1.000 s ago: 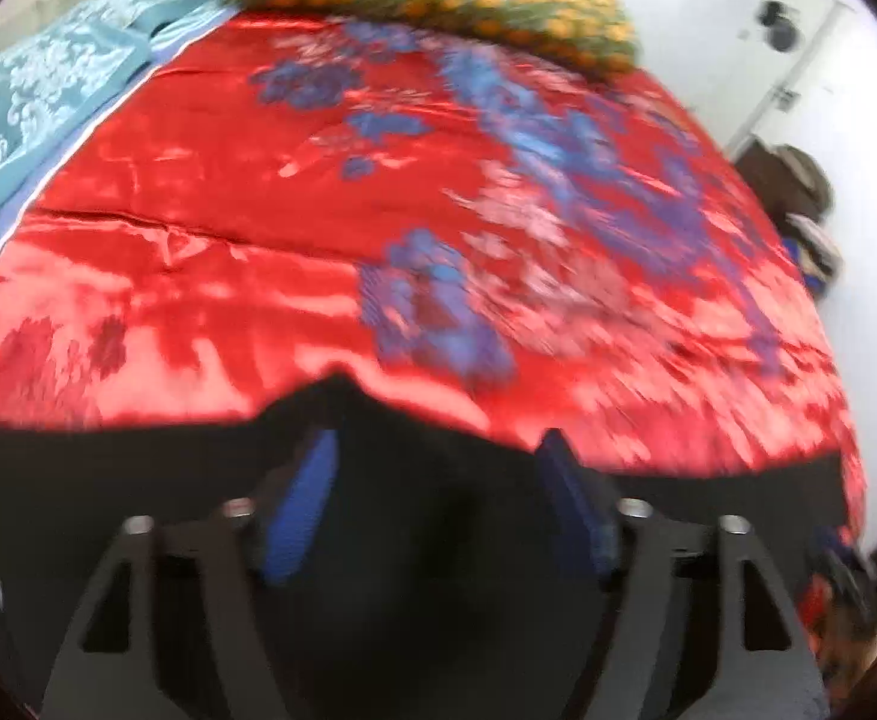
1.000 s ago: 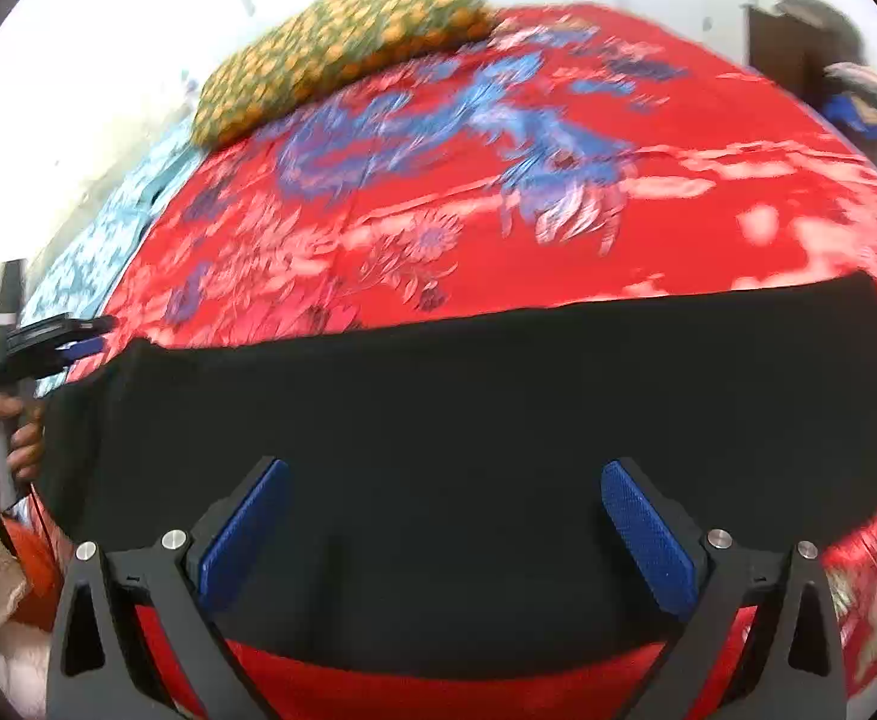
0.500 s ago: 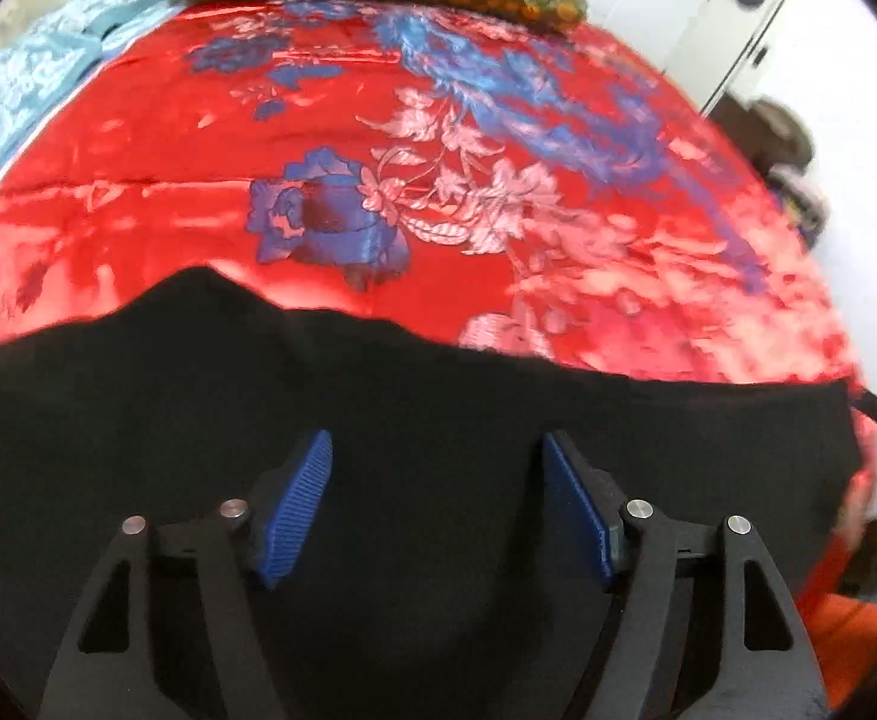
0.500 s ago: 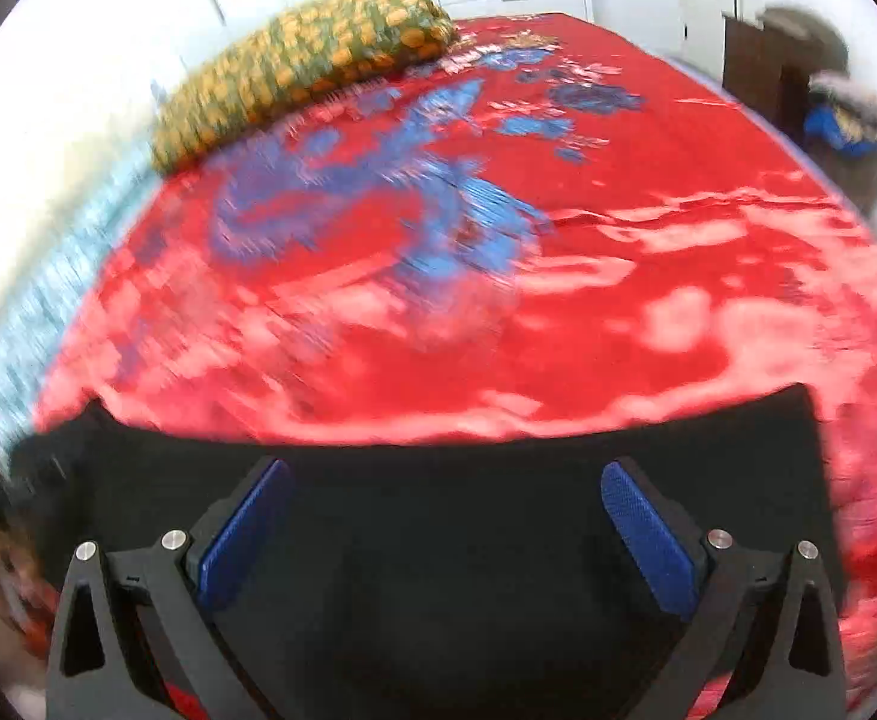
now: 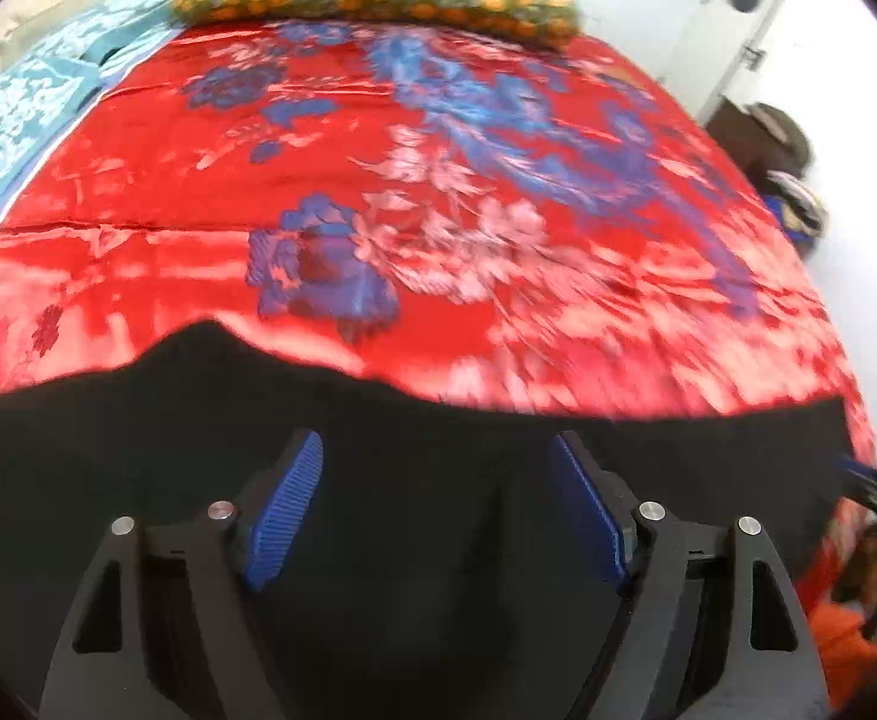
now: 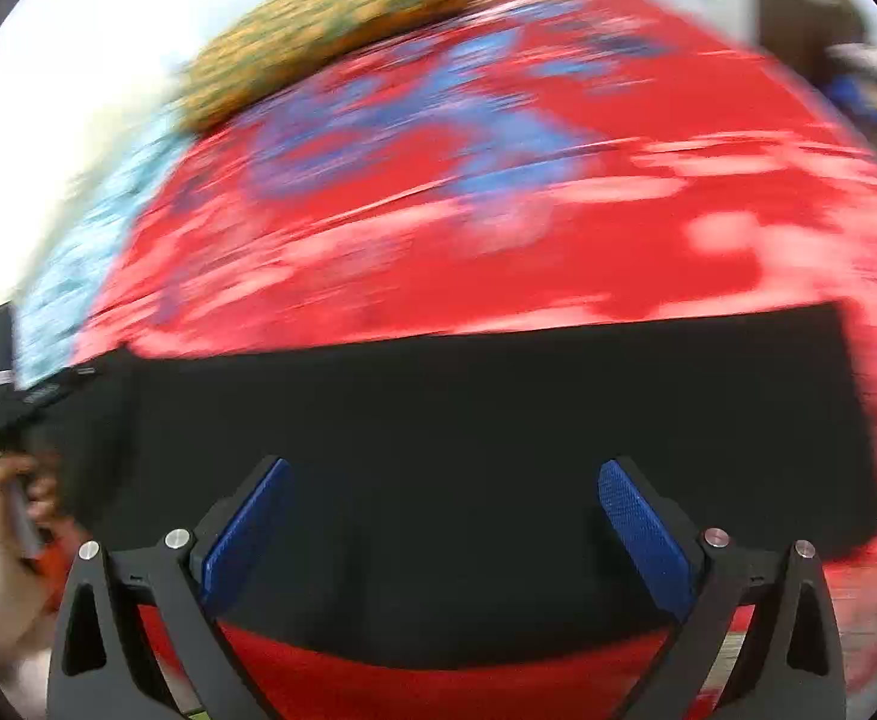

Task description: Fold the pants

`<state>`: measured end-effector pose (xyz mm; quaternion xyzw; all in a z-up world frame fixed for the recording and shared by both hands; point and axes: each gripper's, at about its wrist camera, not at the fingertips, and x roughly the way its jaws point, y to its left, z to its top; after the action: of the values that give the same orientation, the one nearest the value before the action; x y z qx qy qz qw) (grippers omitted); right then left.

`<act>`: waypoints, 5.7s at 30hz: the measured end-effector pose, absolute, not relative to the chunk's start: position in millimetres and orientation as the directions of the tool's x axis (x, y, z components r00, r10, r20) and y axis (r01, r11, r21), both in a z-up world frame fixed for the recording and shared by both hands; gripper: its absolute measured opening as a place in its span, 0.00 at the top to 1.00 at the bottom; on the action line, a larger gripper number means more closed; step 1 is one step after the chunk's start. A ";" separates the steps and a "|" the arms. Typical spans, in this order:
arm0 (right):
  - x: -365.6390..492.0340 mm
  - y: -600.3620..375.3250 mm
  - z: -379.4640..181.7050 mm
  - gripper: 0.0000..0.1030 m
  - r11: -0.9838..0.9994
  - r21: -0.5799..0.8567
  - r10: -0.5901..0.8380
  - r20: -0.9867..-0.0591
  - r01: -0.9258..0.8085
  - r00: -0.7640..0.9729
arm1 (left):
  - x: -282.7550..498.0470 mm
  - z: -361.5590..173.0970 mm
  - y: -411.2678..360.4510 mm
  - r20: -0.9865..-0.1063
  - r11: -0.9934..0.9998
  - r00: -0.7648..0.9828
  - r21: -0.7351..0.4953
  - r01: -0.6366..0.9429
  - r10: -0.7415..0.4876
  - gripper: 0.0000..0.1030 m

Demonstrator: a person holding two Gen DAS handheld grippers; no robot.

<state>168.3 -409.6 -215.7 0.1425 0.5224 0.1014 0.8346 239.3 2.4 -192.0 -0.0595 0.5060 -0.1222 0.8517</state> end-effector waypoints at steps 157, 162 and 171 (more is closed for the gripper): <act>152.5 -243.9 -238.5 0.90 0.418 0.908 0.807 -0.382 0.022 0.451 | 120.3 -189.6 81.8 -0.837 0.982 0.544 -0.151 -0.114 -0.066 0.09; 159.3 -192.0 -258.2 0.90 0.457 0.889 0.817 -0.425 0.011 0.391 | 123.1 -194.1 88.4 -0.843 0.978 0.535 -0.155 -0.143 -0.055 0.09; 166.6 -196.9 -238.1 0.15 0.479 0.876 0.798 -0.406 -0.060 0.444 | 121.8 -189.1 86.8 -0.834 0.979 0.549 -0.154 -0.131 -0.058 0.09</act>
<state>166.6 -196.9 -238.1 0.4195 0.4398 0.2904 0.7391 121.8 86.8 -189.1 -0.0995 0.4742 0.0210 0.8745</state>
